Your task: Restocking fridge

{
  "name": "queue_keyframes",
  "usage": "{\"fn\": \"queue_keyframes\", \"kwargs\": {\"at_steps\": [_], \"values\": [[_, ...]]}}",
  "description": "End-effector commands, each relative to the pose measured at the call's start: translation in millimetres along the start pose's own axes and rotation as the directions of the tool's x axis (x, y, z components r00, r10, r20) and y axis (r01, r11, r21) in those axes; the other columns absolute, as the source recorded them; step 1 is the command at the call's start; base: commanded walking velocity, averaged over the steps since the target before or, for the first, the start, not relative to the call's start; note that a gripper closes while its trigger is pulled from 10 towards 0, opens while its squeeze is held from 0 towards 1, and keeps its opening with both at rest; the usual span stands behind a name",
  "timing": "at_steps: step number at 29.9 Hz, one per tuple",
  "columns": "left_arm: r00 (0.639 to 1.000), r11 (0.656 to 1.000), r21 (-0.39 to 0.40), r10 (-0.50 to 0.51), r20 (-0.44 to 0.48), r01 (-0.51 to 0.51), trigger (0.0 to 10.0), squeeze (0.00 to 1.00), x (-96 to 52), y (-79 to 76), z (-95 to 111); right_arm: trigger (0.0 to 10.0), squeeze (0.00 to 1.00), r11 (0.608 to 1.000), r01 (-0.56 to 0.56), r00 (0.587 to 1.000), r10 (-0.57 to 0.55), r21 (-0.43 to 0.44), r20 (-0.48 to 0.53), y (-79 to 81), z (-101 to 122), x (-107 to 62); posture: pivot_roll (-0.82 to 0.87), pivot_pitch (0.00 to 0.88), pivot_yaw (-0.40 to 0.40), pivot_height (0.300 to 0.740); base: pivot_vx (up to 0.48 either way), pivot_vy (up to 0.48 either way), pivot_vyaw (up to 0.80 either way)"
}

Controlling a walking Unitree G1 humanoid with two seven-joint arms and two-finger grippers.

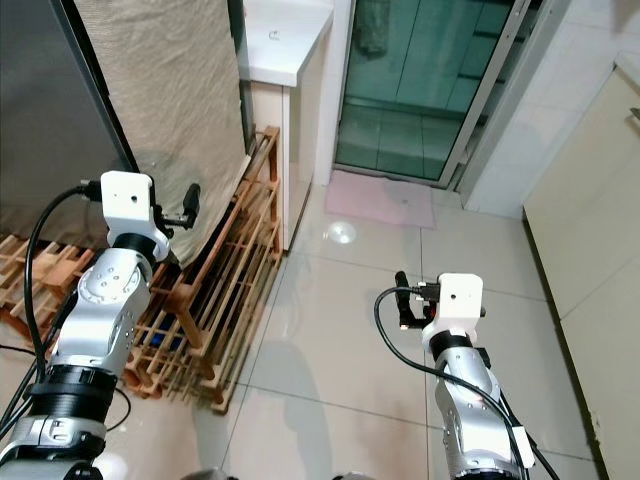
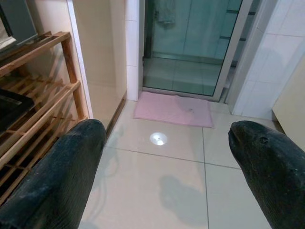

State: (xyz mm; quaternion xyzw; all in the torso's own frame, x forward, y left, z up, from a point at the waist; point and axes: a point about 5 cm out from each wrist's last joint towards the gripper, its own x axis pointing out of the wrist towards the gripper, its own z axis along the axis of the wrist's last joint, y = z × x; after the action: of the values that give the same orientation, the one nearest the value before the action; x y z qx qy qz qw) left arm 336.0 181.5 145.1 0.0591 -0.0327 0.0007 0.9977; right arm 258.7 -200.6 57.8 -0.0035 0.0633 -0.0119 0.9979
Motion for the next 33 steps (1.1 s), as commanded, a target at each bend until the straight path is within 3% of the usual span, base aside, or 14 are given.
{"fn": "queue_keyframes", "kwargs": {"at_steps": [1, 13, 15, 18, 28, 33], "values": [[0.999, 0.999, 0.003, 0.046, 0.014, -0.046, 10.0, 0.00, 2.3, 9.9, 4, 10.0, 0.00, 1.000, 0.015, 1.000, -0.015, -0.012, 0.010, -5.4, 1, -1.2, 0.02, 0.000, -0.031, 0.740, 0.000, 0.000, 0.00], [0.996, 0.995, -0.035, 0.090, -0.003, -0.090, 10.0, 0.00, 2.7, 15.5, 2, 10.0, 0.00, 1.000, 0.010, 1.000, -0.010, -0.018, 0.008, -6.3, 1, -0.1, 0.02, 0.000, -0.037, 0.740, 0.000, 0.000, 0.00], [0.990, 0.982, -0.134, 0.129, -0.059, -0.136, 10.0, 0.00, 3.2, 21.5, -3, 10.0, 0.00, 1.000, 0.010, 1.000, -0.010, -0.017, 0.006, -6.3, 1, -0.6, 0.02, 0.000, -0.036, 0.740, 0.000, 0.000, 0.00], [0.984, 0.967, -0.191, 0.149, -0.100, -0.166, 10.0, 0.00, 3.3, 25.2, -8, 10.0, 0.00, 1.000, 0.011, 1.000, -0.010, -0.016, 0.004, -6.2, 0, -1.2, 0.02, 0.000, -0.037, 0.740, 0.000, 0.000, 0.00], [0.995, 0.989, -0.116, 0.087, -0.044, -0.092, 10.0, 0.00, 1.0, 10.0, -2, 10.0, 0.00, 1.000, 0.010, 1.000, -0.010, -0.018, 0.002, -6.5, 0, -2.3, 0.02, 0.000, -0.038, 0.740, 0.000, 0.000, 0.00], [0.992, 0.991, -0.034, 0.125, -0.033, -0.126, 10.0, 0.00, -5.1, 19.2, -4, 10.0, 0.00, 1.000, 0.012, 1.000, -0.013, -0.020, -0.004, -7.5, -3, -4.3, 0.02, 0.000, -0.037, 0.740, 0.000, 0.000, 0.00]]}}
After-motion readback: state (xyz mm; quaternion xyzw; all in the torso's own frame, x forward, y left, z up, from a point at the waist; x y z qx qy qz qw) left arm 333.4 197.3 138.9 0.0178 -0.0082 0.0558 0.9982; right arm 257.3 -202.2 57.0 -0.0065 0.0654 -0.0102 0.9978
